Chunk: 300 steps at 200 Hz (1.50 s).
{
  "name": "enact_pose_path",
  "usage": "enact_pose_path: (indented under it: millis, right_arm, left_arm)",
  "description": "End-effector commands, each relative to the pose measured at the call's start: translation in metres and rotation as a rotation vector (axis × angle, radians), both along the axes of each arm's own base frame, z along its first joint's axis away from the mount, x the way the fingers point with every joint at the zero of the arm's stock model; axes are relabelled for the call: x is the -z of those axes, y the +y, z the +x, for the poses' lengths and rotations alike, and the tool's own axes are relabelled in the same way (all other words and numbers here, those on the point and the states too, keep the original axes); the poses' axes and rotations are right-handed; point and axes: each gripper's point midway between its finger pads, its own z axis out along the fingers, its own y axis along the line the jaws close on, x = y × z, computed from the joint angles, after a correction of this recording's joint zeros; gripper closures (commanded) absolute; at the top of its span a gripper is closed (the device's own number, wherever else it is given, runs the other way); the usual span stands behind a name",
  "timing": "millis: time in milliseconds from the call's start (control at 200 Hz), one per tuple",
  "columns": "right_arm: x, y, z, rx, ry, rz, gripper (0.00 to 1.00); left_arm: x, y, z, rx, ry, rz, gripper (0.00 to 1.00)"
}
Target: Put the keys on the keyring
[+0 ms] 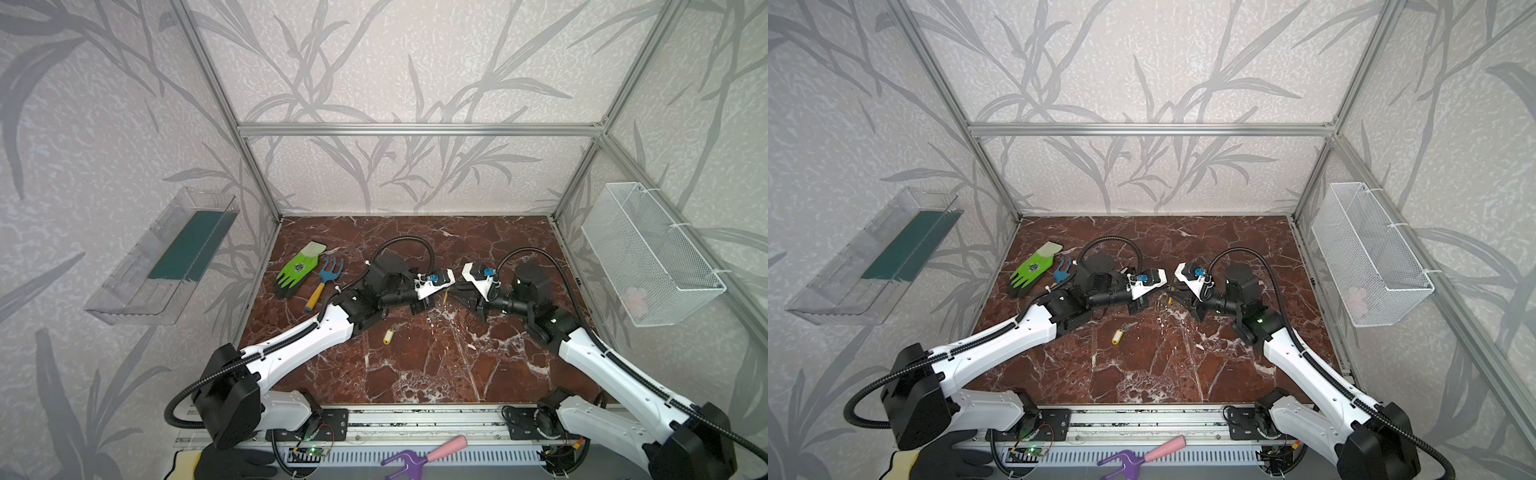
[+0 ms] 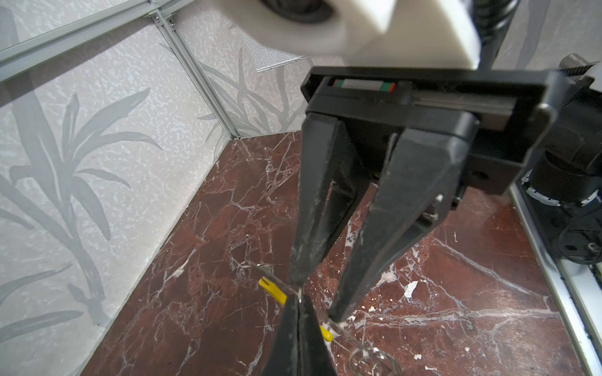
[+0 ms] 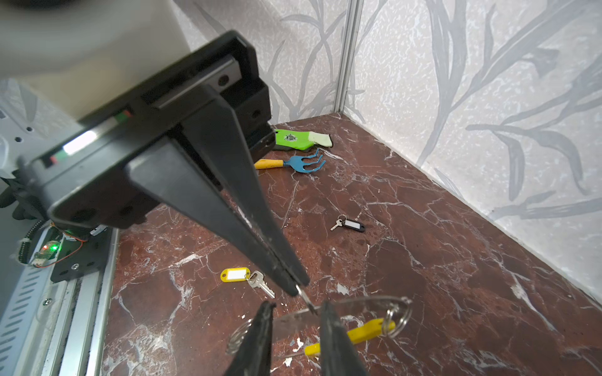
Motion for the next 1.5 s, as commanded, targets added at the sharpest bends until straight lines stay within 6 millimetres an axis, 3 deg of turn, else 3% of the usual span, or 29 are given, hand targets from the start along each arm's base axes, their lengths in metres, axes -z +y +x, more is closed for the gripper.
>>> enact_pose_path:
  millis: [0,335,820,1249,1494]
  right_arm:
    - [-0.027,-0.001,-0.006,-0.029,-0.071,0.104,0.71]
    - [-0.026,-0.005,-0.020,-0.075,-0.085,0.153,0.72]
    - [-0.043,-0.007,-0.026,-0.088,-0.126,0.191,0.76]
    - [-0.051,-0.002,-0.040,-0.187,-0.139,0.207,0.77]
    - [-0.051,-0.002,-0.038,-0.182,-0.172,0.207,0.79]
  left_arm:
    - [-0.035,0.001,-0.010,0.048,-0.012,-0.156,1.00]
    - [-0.053,0.006,-0.018,0.110,0.010,-0.305,1.00]
    - [-0.066,0.007,-0.031,0.195,0.023,-0.396,1.00]
    - [-0.061,0.002,-0.038,0.254,0.060,-0.370,1.00]
    - [-0.058,0.000,-0.039,0.277,0.069,-0.350,1.00]
